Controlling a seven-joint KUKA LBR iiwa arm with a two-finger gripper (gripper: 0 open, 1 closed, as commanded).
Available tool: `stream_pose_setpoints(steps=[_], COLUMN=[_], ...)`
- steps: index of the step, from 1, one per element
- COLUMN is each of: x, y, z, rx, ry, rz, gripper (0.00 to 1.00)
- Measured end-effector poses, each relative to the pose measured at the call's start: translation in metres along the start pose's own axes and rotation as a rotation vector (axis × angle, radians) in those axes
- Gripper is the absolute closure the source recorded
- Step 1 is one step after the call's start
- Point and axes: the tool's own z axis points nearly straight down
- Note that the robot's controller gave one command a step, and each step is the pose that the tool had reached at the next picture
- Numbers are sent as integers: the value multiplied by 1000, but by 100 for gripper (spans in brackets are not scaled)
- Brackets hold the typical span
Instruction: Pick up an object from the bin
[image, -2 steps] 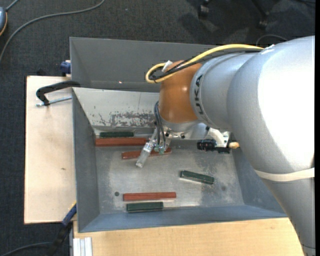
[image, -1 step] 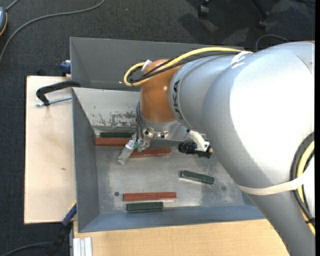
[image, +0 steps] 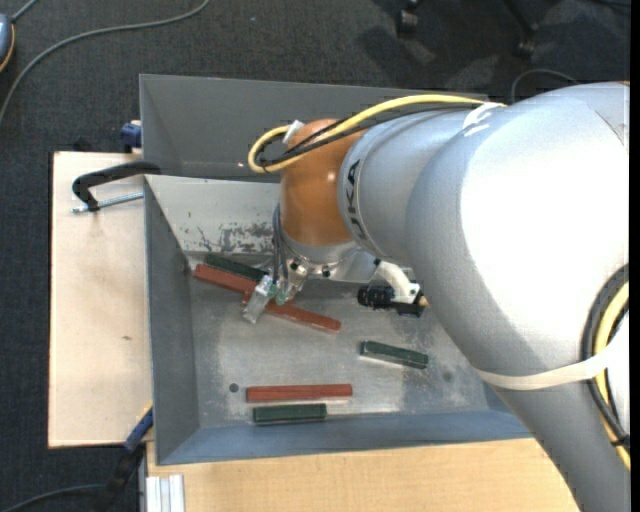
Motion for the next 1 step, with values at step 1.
stream_pose_setpoints(steps=[1], x=[20], y=[-5], z=[-157], rx=[-10], ry=[-9], rz=[-9], gripper=[100])
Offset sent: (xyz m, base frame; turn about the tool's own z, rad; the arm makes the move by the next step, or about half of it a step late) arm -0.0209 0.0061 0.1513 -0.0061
